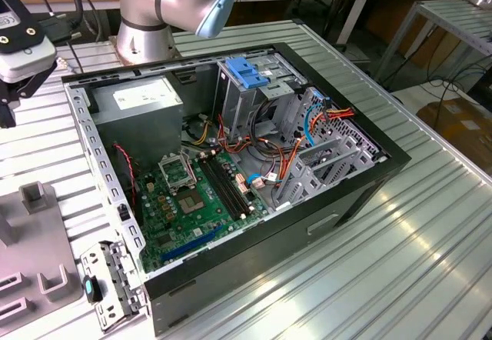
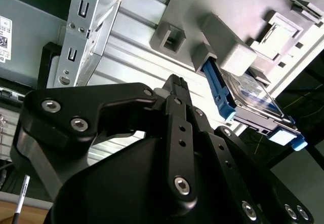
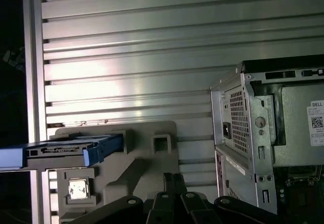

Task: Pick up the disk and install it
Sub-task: 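Reach for the disk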

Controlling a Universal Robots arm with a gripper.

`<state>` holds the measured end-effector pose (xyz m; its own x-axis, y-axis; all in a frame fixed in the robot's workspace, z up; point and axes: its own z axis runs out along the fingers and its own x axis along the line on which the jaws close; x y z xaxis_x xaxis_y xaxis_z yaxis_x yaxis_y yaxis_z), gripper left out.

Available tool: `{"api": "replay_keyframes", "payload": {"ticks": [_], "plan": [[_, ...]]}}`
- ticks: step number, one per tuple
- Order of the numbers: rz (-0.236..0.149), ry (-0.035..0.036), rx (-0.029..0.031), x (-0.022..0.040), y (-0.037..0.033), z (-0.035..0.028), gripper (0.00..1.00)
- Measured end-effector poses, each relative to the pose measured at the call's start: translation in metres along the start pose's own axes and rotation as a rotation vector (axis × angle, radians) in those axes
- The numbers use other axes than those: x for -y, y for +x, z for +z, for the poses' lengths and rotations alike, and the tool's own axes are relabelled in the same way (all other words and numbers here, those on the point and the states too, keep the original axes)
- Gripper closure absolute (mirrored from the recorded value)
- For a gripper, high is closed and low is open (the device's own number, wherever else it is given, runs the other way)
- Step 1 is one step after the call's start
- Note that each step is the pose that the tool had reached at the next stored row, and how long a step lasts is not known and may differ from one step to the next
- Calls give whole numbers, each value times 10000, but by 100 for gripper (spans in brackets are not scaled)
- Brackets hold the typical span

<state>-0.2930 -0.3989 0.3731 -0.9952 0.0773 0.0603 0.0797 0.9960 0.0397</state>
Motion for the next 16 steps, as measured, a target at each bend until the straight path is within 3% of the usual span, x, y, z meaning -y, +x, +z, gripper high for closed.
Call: {"api": "replay_keyframes", "payload": {"ticks": [11, 16], "plan": [[3, 0, -1, 1, 10, 2, 89], [2, 0, -1, 6, 74, 6, 89]]}}
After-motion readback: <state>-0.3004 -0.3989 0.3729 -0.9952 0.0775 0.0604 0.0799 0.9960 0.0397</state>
